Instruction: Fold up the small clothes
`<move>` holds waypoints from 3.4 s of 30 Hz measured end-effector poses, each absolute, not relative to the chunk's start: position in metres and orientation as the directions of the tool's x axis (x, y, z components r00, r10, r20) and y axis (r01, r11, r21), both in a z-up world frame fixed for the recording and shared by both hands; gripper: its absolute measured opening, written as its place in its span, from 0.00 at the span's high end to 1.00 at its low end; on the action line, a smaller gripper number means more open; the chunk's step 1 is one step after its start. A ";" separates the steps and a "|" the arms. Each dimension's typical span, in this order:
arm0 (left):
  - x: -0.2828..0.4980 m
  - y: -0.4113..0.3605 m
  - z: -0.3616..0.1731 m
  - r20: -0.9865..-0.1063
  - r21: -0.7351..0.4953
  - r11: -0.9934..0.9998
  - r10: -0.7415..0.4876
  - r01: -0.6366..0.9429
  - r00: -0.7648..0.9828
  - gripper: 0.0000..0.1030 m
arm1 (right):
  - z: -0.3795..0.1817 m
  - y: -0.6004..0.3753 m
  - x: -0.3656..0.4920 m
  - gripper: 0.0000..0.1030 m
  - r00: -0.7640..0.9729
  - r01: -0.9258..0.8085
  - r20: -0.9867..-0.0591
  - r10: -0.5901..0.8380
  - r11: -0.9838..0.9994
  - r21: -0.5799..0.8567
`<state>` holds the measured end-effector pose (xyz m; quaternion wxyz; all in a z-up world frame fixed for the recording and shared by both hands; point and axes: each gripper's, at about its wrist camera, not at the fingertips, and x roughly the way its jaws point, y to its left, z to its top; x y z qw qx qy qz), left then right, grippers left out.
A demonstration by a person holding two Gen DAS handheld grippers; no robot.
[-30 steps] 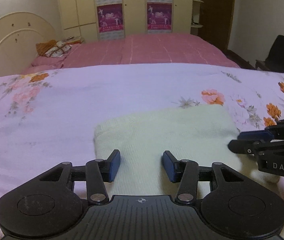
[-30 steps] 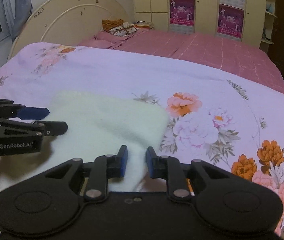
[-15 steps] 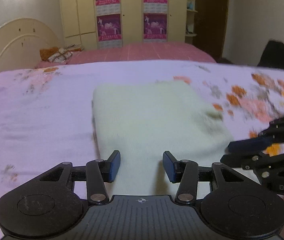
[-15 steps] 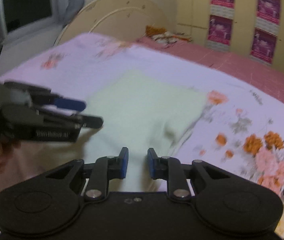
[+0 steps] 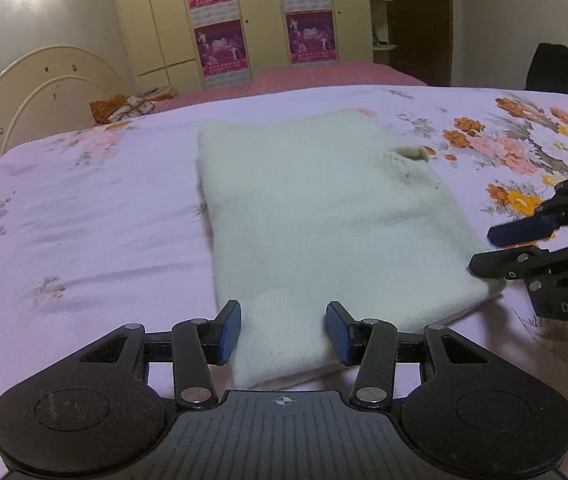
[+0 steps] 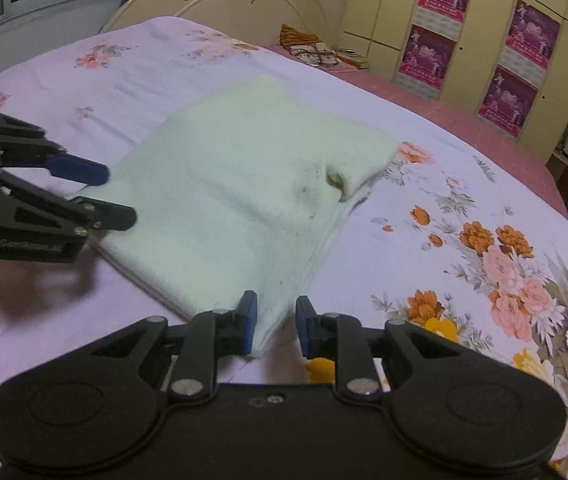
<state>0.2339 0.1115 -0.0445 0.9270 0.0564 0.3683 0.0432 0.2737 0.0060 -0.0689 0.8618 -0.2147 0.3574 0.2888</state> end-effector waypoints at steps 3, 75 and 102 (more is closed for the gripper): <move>0.221 0.112 -0.041 -0.659 0.149 0.987 0.147 -0.064 0.737 0.22 | -0.065 0.001 0.275 0.59 0.594 -0.602 -0.740 0.316 0.784 -0.148; -0.025 0.062 0.099 -0.472 -0.025 0.989 0.114 -0.143 0.874 0.00 | 0.068 -0.062 0.023 0.23 0.819 -0.309 -0.505 0.271 0.951 0.008; -0.016 0.053 0.098 -0.472 0.009 0.990 0.129 -0.142 0.872 0.00 | 0.063 -0.069 0.032 0.10 0.838 -0.242 -0.509 0.197 0.970 -0.022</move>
